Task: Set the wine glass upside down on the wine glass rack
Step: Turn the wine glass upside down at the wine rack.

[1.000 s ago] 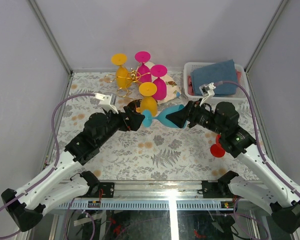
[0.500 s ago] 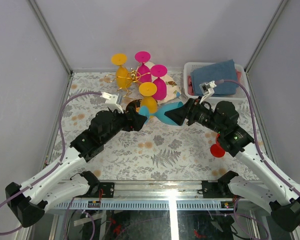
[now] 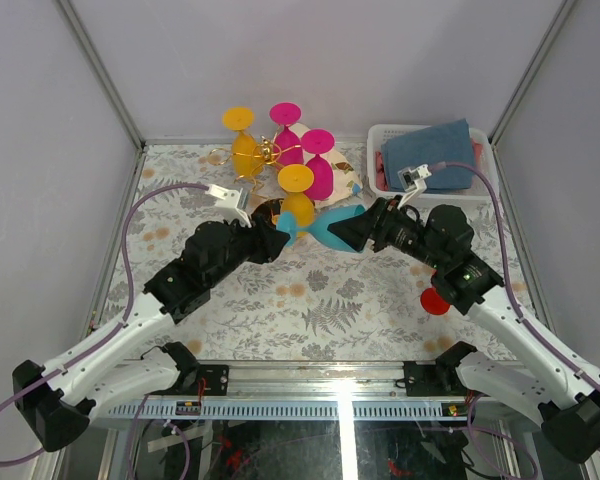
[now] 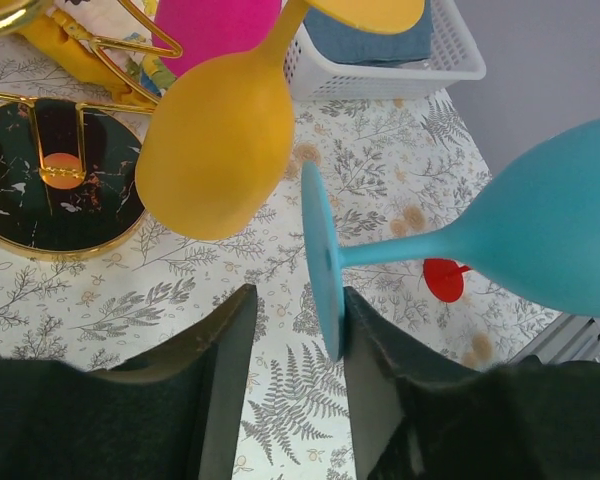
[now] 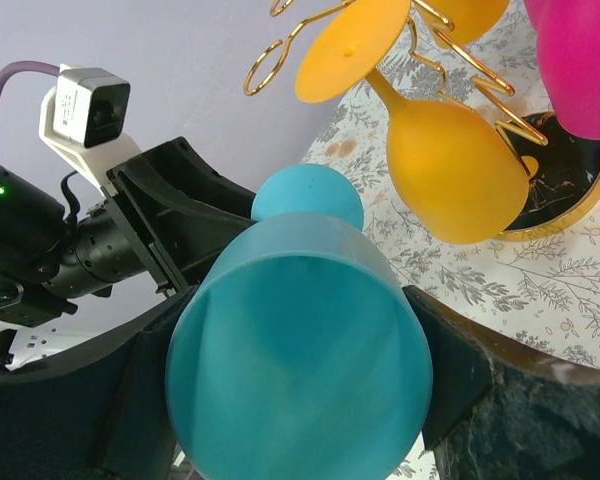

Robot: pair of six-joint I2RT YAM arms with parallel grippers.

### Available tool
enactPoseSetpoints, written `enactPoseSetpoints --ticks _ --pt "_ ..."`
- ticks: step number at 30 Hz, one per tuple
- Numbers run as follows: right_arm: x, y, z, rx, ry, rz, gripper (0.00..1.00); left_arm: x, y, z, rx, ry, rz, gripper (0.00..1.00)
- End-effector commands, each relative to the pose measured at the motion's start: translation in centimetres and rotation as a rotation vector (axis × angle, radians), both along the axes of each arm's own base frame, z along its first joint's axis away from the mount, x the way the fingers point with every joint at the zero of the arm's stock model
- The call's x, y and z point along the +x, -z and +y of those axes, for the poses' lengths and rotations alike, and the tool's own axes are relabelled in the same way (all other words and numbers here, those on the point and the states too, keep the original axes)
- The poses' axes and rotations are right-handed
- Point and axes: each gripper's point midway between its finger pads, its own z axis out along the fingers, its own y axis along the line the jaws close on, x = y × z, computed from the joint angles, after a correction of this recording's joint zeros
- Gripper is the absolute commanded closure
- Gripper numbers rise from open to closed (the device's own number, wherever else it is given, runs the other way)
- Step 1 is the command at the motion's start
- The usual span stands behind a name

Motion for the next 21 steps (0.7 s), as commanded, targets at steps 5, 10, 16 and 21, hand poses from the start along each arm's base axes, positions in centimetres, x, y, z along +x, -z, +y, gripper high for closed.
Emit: enactPoseSetpoints --ticks 5,10,16,21 --pt "-0.4 -1.8 1.0 0.071 -0.054 -0.041 0.24 1.0 -1.5 -0.2 -0.013 -0.019 -0.071 0.83" --pt "-0.3 -1.2 1.0 0.055 -0.057 -0.033 0.19 1.1 -1.6 -0.2 -0.001 -0.014 -0.08 1.0" --pt "-0.2 -1.1 0.6 0.021 -0.04 -0.052 0.01 1.1 -1.5 0.3 0.042 -0.019 -0.093 1.0" --pt "-0.1 -1.1 -0.5 -0.028 0.012 -0.076 0.0 0.9 -1.5 1.2 0.086 -0.029 -0.111 1.0"
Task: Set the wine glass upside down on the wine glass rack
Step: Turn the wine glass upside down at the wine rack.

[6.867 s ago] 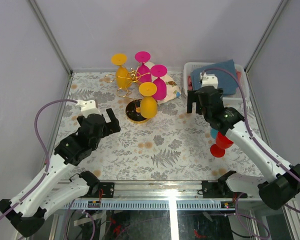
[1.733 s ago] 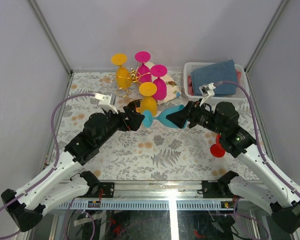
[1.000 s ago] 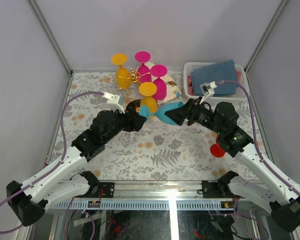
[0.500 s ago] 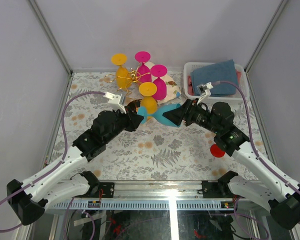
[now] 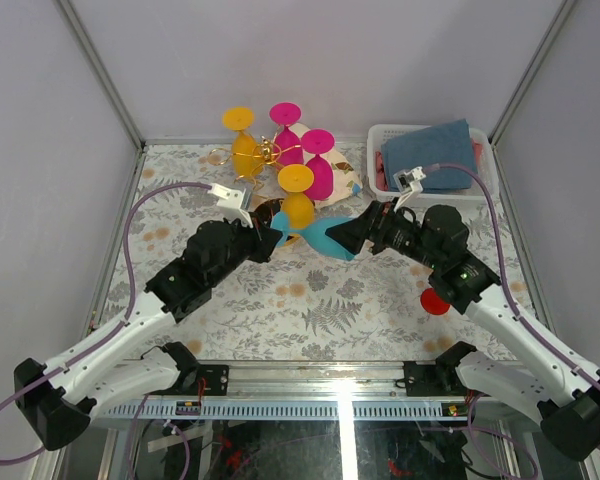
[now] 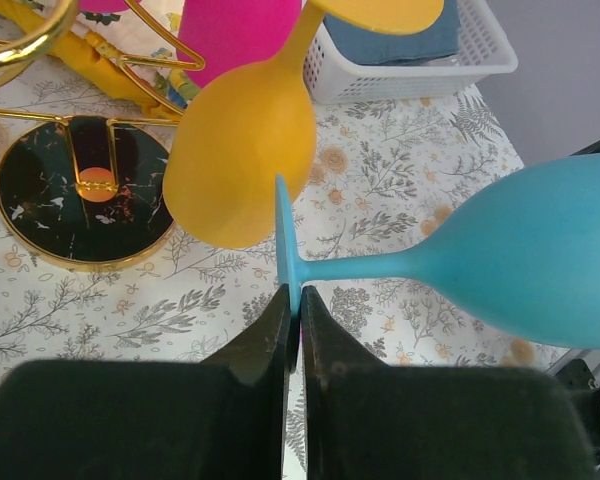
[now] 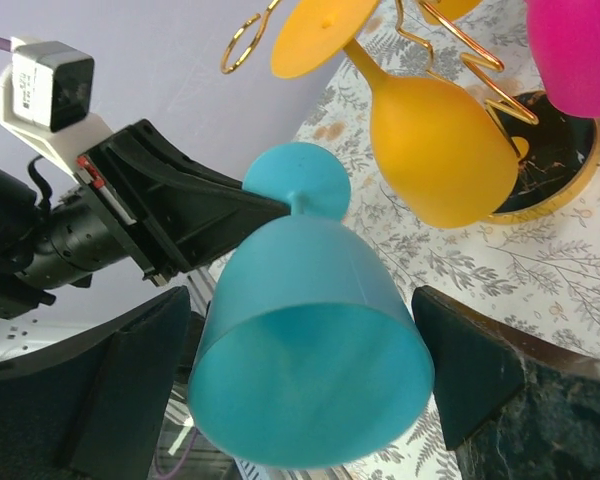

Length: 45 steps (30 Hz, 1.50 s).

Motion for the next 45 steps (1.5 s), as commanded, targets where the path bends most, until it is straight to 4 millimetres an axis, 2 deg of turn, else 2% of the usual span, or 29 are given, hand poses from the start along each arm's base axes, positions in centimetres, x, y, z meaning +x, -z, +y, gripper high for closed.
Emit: enactPoseSetpoints --ticks 1,6,13,16,19,23,29,35,39,45 --pt "-0.2 -2.7 -1.2 -0.015 0.042 -0.11 0.0 0.3 -1.8 1.0 0.03 -0.021 -0.077 1.0" --pt "-0.2 -2.8 -2.7 -0.081 0.094 -0.15 0.0 -0.1 -1.3 1.2 0.06 0.003 -0.082 1.0" --pt "-0.1 -3.5 -5.2 -0.196 0.178 -0.264 0.01 -1.6 -1.7 0.8 0.114 0.107 -0.086 1.0" --pt "0.7 -3.4 -6.6 -0.247 0.253 -0.302 0.01 -2.4 -1.8 0.8 0.173 0.17 -0.102 1.0" --pt "1.6 -2.9 -7.4 -0.296 0.301 -0.343 0.0 -2.2 -1.3 2.0 0.263 0.154 -0.116 1.0" --pt "1.7 -1.7 -7.1 -0.374 0.25 -0.419 0.0 -1.8 -0.8 3.2 0.357 0.135 -0.131 1.0" --pt "2.1 -0.3 -7.2 -0.447 0.236 -0.402 0.0 -3.8 1.3 1.8 0.452 0.333 -0.026 1.0" --pt "2.6 1.0 -7.4 -0.499 0.232 -0.39 0.01 -3.4 2.0 1.7 0.455 0.303 0.041 1.0" --pt "2.8 1.3 -7.4 -0.495 0.245 -0.404 0.0 -4.2 3.4 1.1 0.465 0.368 0.099 1.0" --pt "3.1 2.0 -7.5 -0.49 0.261 -0.404 0.01 -3.7 5.2 2.3 0.519 0.312 0.107 1.0"
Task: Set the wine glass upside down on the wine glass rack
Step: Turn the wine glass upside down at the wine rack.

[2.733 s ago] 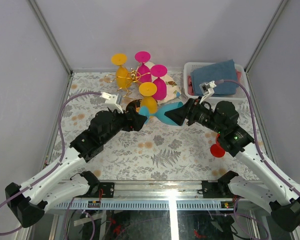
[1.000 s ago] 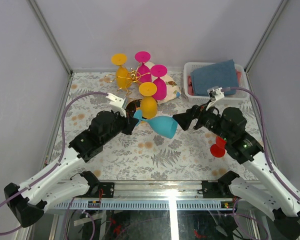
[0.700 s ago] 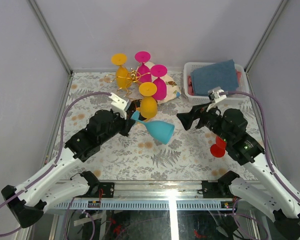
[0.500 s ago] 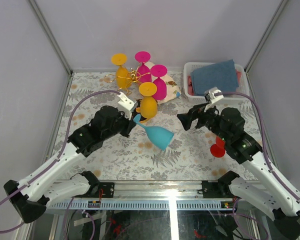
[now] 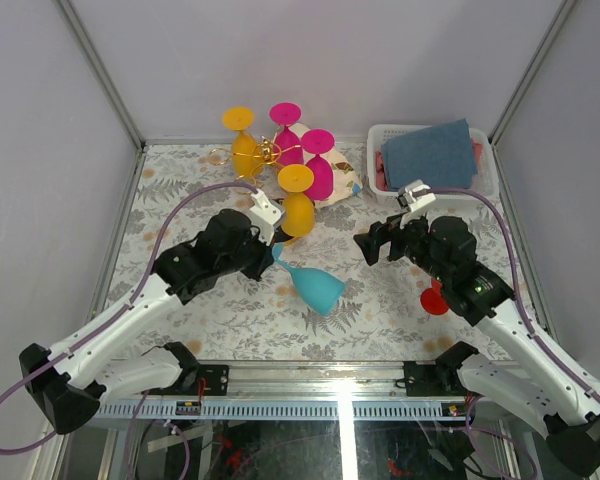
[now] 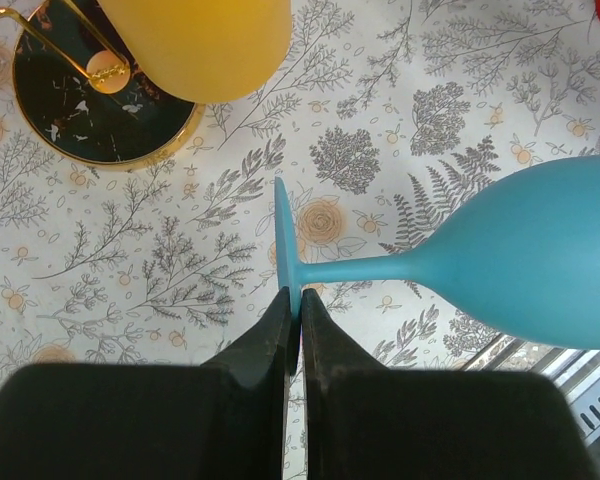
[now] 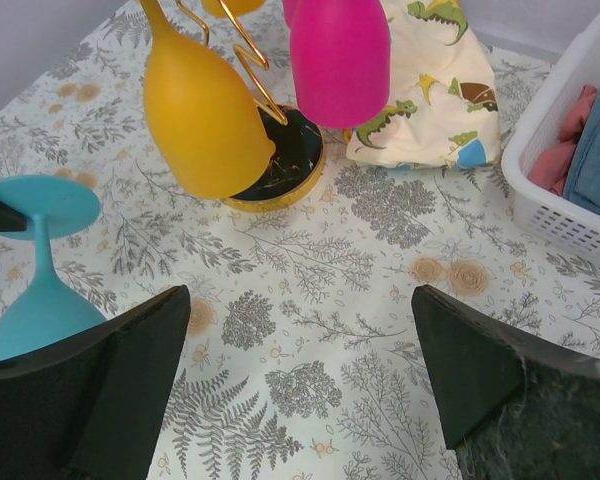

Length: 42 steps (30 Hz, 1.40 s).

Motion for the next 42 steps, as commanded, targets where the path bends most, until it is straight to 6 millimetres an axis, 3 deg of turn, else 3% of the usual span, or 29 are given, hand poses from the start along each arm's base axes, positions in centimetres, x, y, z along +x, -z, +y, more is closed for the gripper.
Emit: enactPoseSetpoints --ticks 1,7,17,23,29,35,42 --pt "0.7 -1.7 -0.2 0.032 0.031 -0.087 0.01 0.3 0.5 0.9 0.034 -0.015 -0.026 1.0" --pt "0.9 -1.1 -0.4 0.039 0.042 -0.115 0.05 0.3 2.1 1.8 0.097 -0.028 -0.021 1.0" --pt "0.2 -0.6 0.8 0.005 -0.053 -0.087 0.04 0.0 -1.0 0.5 -0.025 0.018 -0.083 1.0" --pt "-1.5 -1.2 3.8 0.006 -0.251 -0.135 0.05 -0.5 -3.2 0.2 -0.09 0.098 -0.214 1.0" --pt "-3.7 -1.0 7.9 -0.062 -0.41 -0.215 0.06 -1.0 -2.8 -0.5 -0.051 0.211 -0.234 1.0" --pt "-5.0 -3.2 9.9 -0.017 -0.551 -0.443 0.12 -2.7 -3.9 -1.4 -0.073 0.375 -0.299 1.0" --pt "-6.4 -3.0 12.1 -0.02 -0.729 -0.537 0.17 -4.3 -5.4 -2.5 -0.118 0.527 -0.361 1.0"
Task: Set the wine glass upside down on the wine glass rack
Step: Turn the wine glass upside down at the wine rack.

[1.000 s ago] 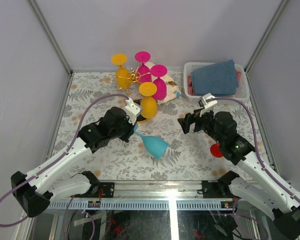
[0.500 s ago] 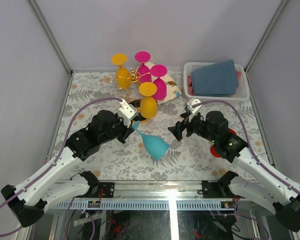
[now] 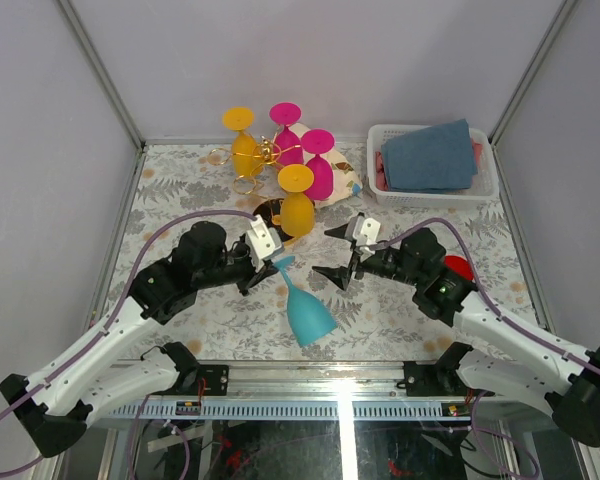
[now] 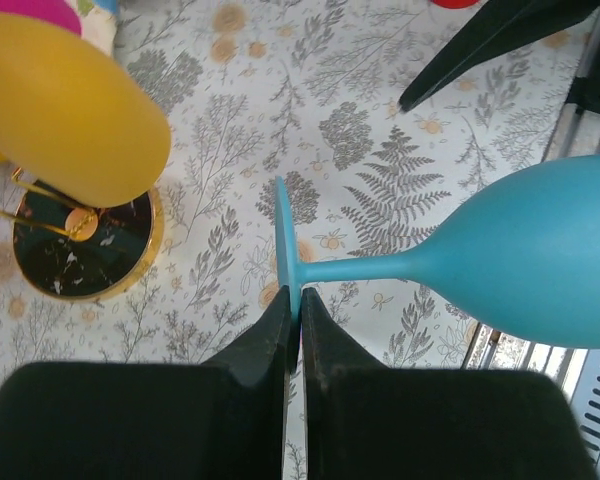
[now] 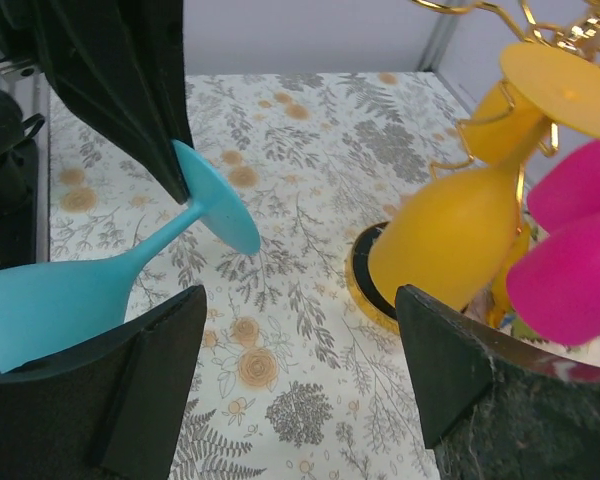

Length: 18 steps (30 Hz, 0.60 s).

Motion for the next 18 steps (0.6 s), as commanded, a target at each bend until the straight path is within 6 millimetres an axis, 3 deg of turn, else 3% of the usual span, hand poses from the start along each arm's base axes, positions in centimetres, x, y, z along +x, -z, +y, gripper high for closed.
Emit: enactPoseSetpoints --ticks 1,9,14,18 --pt "-1.8 -2.9 2.2 0.055 -0.192 -0.16 0.18 -0.9 -2.5 -1.6 -0.067 0.15 -0.101 1.0" --pt "-4.5 -1.9 4.1 0.006 -0.43 -0.084 0.25 -2.6 -3.0 -2.2 -0.09 0.266 -0.107 1.0" --pt "-4.6 -1.8 4.8 0.002 -0.465 -0.05 0.43 -3.0 -2.8 -2.6 -0.091 0.298 -0.09 1.0" --pt "-4.6 -1.5 5.1 -0.001 -0.476 -0.044 0.48 -3.2 -3.1 -2.8 -0.095 0.318 -0.091 1.0"
